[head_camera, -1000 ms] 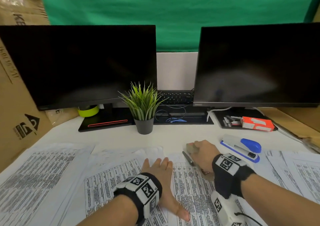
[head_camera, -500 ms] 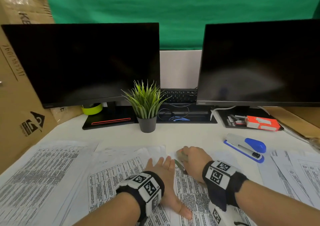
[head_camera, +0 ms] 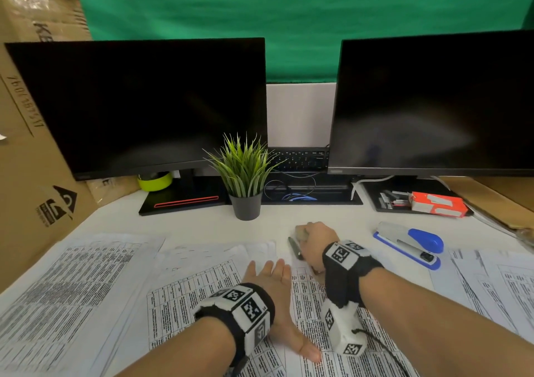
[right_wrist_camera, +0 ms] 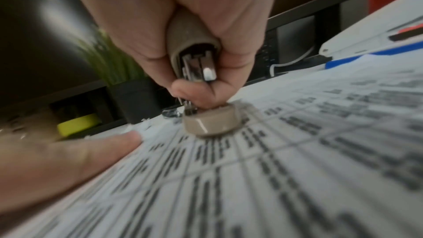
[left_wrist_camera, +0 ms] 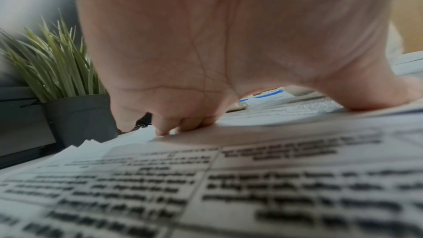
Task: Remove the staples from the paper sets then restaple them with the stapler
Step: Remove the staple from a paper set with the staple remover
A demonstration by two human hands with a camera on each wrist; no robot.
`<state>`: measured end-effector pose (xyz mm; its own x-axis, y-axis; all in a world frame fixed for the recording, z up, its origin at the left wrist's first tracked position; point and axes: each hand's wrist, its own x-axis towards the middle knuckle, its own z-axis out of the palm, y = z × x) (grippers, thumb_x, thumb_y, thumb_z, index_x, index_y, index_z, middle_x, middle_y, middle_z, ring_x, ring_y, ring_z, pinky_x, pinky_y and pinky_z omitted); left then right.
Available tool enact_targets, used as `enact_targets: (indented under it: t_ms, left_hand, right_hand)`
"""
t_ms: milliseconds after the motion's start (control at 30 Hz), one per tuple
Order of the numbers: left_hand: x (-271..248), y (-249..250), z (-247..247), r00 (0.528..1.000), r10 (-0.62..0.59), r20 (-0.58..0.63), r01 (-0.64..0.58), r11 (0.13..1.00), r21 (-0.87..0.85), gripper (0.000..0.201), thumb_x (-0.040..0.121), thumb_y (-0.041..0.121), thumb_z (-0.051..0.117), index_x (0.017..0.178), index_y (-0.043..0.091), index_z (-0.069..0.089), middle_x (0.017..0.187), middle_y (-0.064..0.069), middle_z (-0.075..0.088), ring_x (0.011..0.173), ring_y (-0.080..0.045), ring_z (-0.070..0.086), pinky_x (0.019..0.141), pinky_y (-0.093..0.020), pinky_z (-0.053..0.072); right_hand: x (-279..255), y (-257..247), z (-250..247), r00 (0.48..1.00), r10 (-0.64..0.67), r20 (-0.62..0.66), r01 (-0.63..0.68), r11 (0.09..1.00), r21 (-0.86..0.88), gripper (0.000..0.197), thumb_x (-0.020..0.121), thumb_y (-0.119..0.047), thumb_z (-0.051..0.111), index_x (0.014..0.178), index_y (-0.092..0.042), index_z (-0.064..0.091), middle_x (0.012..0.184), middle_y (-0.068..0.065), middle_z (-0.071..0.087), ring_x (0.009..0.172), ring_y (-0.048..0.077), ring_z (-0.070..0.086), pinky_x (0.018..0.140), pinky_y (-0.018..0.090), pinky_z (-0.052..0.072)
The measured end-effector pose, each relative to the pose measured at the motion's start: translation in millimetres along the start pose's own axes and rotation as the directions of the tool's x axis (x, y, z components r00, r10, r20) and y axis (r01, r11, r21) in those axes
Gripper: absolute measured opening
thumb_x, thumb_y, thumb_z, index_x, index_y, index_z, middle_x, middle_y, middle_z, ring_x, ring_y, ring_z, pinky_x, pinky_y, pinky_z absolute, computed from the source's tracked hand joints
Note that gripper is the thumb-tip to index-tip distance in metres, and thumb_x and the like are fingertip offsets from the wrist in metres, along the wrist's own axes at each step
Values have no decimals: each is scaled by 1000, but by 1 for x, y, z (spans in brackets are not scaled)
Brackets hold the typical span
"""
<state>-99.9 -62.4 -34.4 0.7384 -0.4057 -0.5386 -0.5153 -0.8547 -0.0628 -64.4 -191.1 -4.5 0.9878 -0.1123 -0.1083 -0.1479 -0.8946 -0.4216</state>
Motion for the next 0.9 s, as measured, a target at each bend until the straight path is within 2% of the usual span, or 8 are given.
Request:
enact_targets:
  t_ms: [100,233,333,400,467,600,800,900]
  left_hand:
    - [-2,0,-5,1000,4,-18,-3,999,45,143,56,92,55,153,11,-13,162,-6,-12,149,-25,-9,117,-52,-12]
    - [2,3,-22,982,-9,-189,19,999,50,124,55,93,52,146,10,32,155,-10,30,147,-29,13,117,-57,-7]
    - [10,9,-27,981,57,-188,-52,998,34,131,59,86,61,155,13,8,163,-5,1,150,-24,-3,118,-52,-10]
    - [15,12,-27,987,99,-127,-97,995,25,134,62,82,63,155,15,-6,163,-2,-11,150,-20,-9,119,-49,-11]
    - [19,13,-28,991,106,-75,-107,994,-6,131,66,79,63,154,16,-11,162,-1,-14,149,-19,-9,120,-48,-9]
    - [20,12,-27,992,112,-57,-113,993,-21,131,68,78,63,154,15,-13,161,-1,-16,150,-20,-8,121,-46,-5]
    - [24,13,-27,991,124,-53,-124,992,15,132,67,80,61,153,15,-13,161,-2,-17,150,-22,-9,121,-44,-5]
    - [26,11,-26,990,129,-59,-128,992,21,132,67,81,61,153,15,-14,161,-2,-18,149,-22,-10,120,-45,-4]
  right_hand:
    - [-7,19,-19,1000,11,8,-11,1000,-4,28,98,-19,45,121,-7,53,120,9,58,110,26,57,94,29,47]
    - [-30,51,-31,998,-23,62,24,999,-27,26,98,-22,44,120,-13,54,116,6,60,101,21,59,91,28,47]
    - [-42,65,-24,998,-22,64,27,997,-72,26,97,-20,45,121,-16,55,121,4,57,113,22,57,94,28,44]
    - [-40,70,-17,997,-33,68,39,996,-83,14,94,-13,44,103,-20,53,113,2,56,115,24,56,92,26,42]
    - [-36,68,-14,997,-38,72,45,994,-100,13,92,-9,44,98,-18,51,109,3,57,112,24,56,90,26,43]
    - [-28,65,-6,997,-30,65,39,989,-141,26,93,-16,47,118,-11,52,118,8,57,111,26,56,91,30,45]
    - [-25,59,4,997,-56,58,66,980,-188,30,93,-19,47,123,-16,44,98,4,41,86,23,50,75,27,42]
    - [-23,53,1,998,-38,54,47,986,-160,27,94,-17,46,122,-14,48,112,8,50,102,25,54,85,29,45]
